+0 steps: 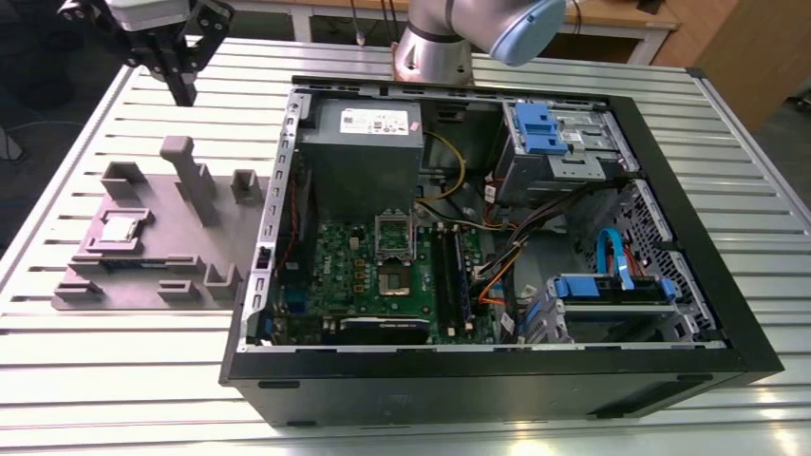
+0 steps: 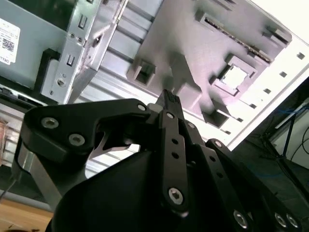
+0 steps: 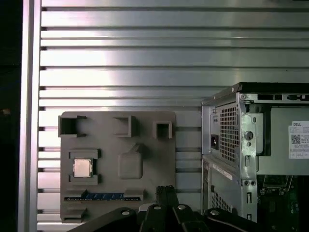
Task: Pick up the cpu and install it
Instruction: 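Reach for the cpu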
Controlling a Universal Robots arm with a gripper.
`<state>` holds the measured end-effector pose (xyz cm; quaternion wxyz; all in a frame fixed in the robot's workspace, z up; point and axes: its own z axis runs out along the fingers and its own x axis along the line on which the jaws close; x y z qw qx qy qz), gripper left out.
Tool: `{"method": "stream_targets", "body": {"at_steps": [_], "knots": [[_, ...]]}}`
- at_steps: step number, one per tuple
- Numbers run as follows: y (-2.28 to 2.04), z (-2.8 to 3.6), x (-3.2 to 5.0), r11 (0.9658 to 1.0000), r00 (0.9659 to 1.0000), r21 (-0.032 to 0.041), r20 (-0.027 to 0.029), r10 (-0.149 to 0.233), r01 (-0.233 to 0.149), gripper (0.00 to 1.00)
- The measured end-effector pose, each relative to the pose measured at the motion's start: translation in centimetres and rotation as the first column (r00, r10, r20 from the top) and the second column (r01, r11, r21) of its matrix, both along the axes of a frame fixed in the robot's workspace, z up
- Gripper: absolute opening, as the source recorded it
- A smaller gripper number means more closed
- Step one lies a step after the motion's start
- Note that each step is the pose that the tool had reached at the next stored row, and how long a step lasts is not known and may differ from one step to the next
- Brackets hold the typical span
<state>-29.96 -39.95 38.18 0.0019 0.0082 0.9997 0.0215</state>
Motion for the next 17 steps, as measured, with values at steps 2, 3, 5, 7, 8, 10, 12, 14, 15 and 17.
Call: {"method": "stream_targets", "body": {"at_steps": [2,3,5,7,8,10,12,14,15,17], "knots": [[0.0,-0.03,-0.64,1.0,1.0,0.0001,0.0001,0.0,0.0,0.11],[0.0,-0.03,-0.92,1.0,1.0,0.0001,0.0,0.0,0.0,0.11],[0.0,-0.06,-1.47,1.0,1.0,0.0001,0.0,0.0,0.0,0.11],[0.0,-0.07,-2.04,1.0,1.0,0.0,-0.0003,0.0,0.0,0.11],[0.0,-0.09,-2.29,1.0,1.0,0.0,-0.0004,0.0,0.0,0.11],[0.0,-0.12,-2.72,1.0,1.0,0.0001,-0.001,0.0,0.0,0.11],[0.0,-0.14,-3.07,1.0,1.0,0.0,-0.0016,0.0,0.0,0.11],[0.0,-0.17,-3.45,1.0,1.0,0.0001,-0.0019,0.0,0.0,0.11],[0.0,-0.18,-3.63,1.0,1.0,0.0001,-0.002,0.0,0.0,0.11],[0.0,-0.19,-3.95,1.0,1.0,0.0,-0.0025,0.0,0.0,0.11]]}}
